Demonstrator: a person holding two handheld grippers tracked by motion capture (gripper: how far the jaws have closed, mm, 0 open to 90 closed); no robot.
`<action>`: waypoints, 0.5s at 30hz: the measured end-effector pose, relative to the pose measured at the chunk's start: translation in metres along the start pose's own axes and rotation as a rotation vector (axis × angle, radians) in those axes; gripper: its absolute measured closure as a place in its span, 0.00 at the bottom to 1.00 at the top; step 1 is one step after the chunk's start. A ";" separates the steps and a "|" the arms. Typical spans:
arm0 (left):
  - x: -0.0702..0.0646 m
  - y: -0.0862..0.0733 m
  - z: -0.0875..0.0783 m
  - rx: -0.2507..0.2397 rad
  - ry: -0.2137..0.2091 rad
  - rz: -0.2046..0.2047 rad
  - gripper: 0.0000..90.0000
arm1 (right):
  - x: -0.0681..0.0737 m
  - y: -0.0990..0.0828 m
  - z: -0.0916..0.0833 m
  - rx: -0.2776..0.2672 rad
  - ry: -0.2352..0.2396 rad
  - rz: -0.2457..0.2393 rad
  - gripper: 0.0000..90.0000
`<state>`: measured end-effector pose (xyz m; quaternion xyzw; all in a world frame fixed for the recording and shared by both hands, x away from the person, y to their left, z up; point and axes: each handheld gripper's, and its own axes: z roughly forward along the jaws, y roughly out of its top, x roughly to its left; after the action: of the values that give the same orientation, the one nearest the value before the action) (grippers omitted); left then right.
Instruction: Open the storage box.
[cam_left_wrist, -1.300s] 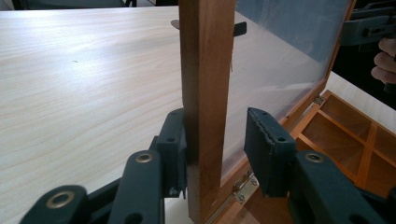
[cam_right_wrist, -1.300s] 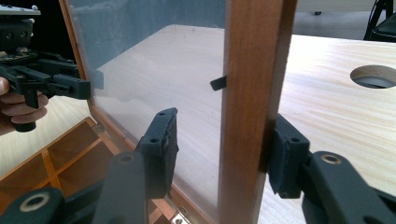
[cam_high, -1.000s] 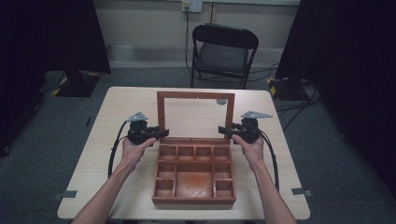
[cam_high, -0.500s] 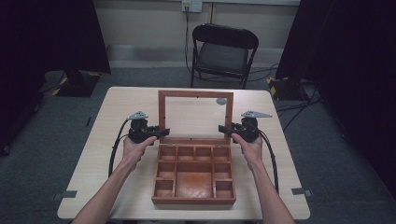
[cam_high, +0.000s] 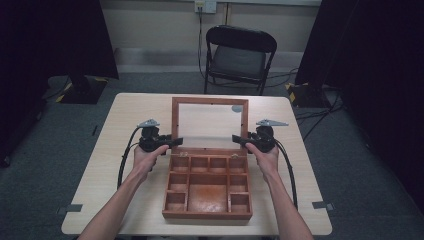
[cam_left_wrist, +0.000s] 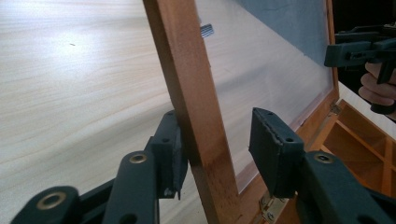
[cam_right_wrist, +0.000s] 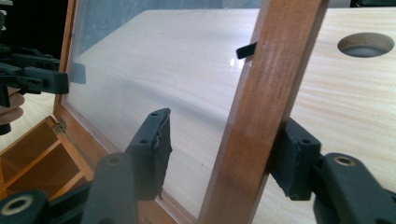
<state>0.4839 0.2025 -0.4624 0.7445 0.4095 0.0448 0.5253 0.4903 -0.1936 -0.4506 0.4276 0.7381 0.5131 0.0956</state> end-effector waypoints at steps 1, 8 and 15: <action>0.000 0.000 0.001 0.004 0.004 0.007 0.60 | 0.000 0.000 0.001 0.004 -0.005 -0.002 0.47; 0.000 -0.003 0.007 0.033 0.012 -0.008 0.49 | -0.001 -0.004 0.008 0.029 -0.020 0.007 0.39; 0.006 -0.006 0.010 0.067 0.010 -0.033 0.42 | -0.006 -0.009 0.016 0.059 -0.033 0.043 0.29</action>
<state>0.4897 0.1997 -0.4742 0.7544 0.4258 0.0261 0.4988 0.4983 -0.1879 -0.4668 0.4543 0.7419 0.4859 0.0840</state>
